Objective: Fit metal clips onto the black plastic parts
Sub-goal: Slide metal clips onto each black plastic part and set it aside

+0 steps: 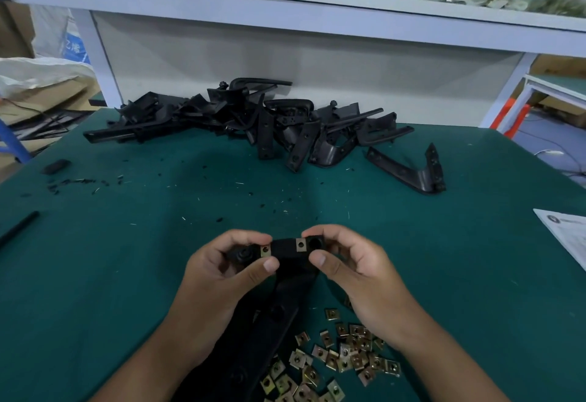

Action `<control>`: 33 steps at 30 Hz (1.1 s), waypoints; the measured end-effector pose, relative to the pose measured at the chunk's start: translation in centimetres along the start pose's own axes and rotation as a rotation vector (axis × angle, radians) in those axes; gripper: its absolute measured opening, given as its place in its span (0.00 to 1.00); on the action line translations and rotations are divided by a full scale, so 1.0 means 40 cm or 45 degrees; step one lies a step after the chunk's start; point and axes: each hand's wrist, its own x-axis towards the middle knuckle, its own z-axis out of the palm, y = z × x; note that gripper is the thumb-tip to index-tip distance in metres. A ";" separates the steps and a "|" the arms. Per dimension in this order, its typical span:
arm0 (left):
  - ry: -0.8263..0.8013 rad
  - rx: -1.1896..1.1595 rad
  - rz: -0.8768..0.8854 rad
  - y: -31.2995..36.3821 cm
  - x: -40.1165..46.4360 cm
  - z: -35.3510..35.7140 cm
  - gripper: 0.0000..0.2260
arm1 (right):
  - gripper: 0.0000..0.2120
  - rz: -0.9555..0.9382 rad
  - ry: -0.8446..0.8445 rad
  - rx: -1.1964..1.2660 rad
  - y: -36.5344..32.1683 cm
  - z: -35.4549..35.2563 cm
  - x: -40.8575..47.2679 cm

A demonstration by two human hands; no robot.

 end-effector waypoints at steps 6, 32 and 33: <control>0.003 0.066 -0.034 0.004 0.001 0.003 0.16 | 0.13 -0.027 0.013 0.038 0.001 0.000 0.002; -0.106 0.552 0.319 0.085 -0.075 0.171 0.11 | 0.09 -0.038 0.172 -0.199 -0.166 -0.122 -0.193; -0.143 0.544 0.314 0.087 -0.081 0.192 0.12 | 0.09 -0.045 0.215 -0.217 -0.170 -0.137 -0.222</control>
